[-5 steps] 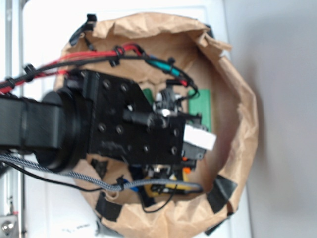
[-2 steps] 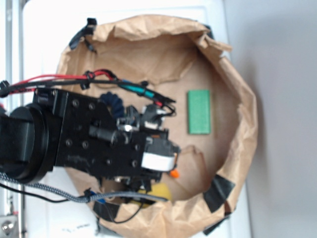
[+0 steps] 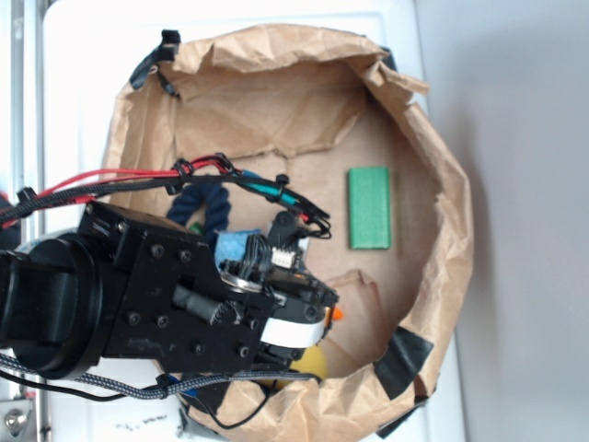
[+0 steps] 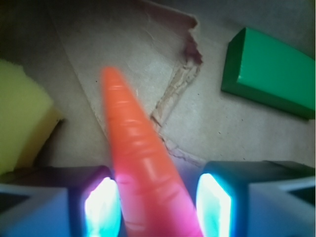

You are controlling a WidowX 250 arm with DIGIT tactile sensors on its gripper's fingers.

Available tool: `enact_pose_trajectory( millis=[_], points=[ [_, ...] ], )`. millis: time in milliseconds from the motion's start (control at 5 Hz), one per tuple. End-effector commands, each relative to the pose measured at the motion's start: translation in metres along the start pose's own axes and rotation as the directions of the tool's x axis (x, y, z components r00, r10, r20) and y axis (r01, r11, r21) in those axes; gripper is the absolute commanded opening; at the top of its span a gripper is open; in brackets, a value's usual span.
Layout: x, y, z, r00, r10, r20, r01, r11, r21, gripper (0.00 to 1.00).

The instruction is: Grab the carrot.

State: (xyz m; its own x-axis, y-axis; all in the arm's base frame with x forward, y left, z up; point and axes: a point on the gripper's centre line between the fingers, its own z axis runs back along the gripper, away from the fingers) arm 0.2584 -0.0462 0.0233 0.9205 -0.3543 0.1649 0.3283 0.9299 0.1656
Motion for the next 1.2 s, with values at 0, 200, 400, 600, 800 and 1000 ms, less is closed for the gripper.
enact_pose_trajectory(
  millis=[0, 200, 400, 600, 800, 1000],
  points=[
    [-0.004, -0.005, 0.016, 1.000, 0.007, -0.008, -0.007, 1.000, -0.027, 0.00],
    [0.002, 0.011, 0.053, 0.985, 0.170, -0.029, -0.169, 0.985, 0.024, 0.00],
    [0.002, 0.032, 0.081, 0.913, 0.380, -0.148, -0.370, 0.925, 0.090, 0.00],
    [-0.003, 0.049, 0.103, 0.897, 0.417, -0.143, -0.412, 0.909, 0.064, 0.00],
    [-0.003, 0.055, 0.116, 0.904, 0.417, -0.101, -0.417, 0.909, 0.019, 0.00],
    [-0.003, 0.059, 0.125, 0.906, 0.418, -0.061, -0.419, 0.908, -0.009, 0.00]
  ],
)
